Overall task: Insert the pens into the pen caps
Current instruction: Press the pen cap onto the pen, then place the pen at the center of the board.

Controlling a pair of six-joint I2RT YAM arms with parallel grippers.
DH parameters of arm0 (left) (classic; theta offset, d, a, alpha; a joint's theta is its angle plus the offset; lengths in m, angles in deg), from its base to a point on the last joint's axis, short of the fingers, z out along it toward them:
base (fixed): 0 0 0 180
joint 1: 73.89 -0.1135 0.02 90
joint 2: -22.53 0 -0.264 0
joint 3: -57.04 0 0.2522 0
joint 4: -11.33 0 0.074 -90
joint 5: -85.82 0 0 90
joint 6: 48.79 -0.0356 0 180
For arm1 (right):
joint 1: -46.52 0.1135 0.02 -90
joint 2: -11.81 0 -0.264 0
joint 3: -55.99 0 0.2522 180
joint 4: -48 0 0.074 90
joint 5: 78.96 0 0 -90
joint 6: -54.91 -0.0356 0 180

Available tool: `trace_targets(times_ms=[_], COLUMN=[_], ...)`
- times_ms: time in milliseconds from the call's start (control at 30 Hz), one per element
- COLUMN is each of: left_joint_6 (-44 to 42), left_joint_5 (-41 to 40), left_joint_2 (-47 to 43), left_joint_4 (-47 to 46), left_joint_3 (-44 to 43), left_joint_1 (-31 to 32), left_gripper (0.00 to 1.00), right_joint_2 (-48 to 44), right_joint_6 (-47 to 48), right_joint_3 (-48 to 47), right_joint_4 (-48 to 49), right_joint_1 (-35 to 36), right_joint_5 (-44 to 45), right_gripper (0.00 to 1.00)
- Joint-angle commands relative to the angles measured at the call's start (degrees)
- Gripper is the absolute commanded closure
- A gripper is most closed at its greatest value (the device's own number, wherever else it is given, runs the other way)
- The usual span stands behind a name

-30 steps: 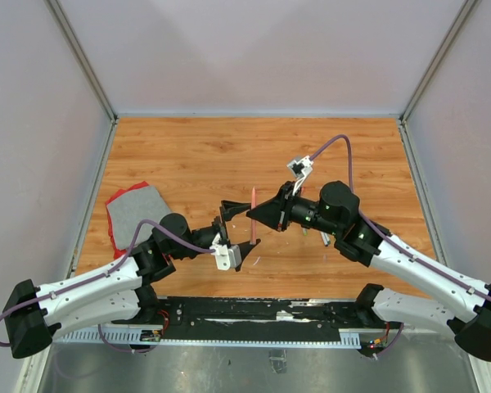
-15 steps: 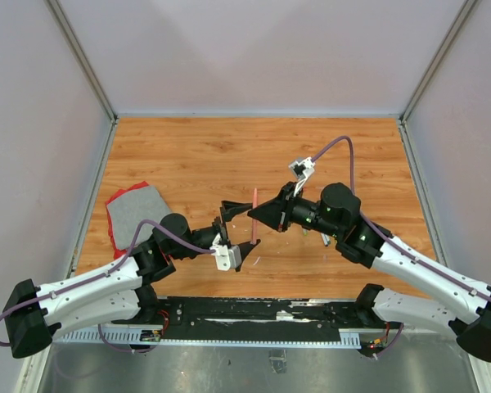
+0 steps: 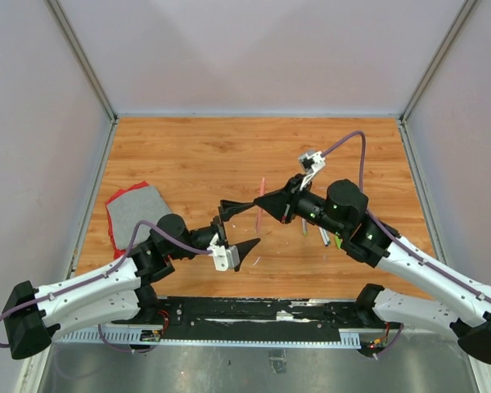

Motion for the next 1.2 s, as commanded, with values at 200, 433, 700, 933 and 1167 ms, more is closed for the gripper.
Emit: trace_targets(times_ms=[200,433,700,933,1167], left_joint_6=[6.56,30.30,54.16,62.71,66.79], left_joint_5=[-6.41,-24.21,-38.49,-24.88,-17.94], left_joint_2=[-0.91,-1.30,0.76,2.32,-1.54], left_joint_4=[3.56,18.01,40.38,44.81,45.62], left_joint_3=[-4.83,-12.71,-21.72,-23.63,-20.69], left_joint_1=[0.31,0.35,-1.71,-19.48,-27.84], left_gripper=[0.00,0.00,0.00,0.00,0.00], right_joint_2=[-4.53,-5.67,2.22,12.57,27.06], right_joint_6=[4.07,5.34,3.34,-0.65,-4.66], right_joint_3=[-1.42,-0.52,-0.87,-4.60,-8.85], right_joint_4=[-4.47,-15.13,-17.33,-16.89,-12.07], right_joint_1=[1.47,0.96,-0.46,-0.58,-0.73], right_joint_5=[8.60,21.31,19.15,17.54,14.43], right_gripper=[1.00,1.00,0.95,0.94,0.98])
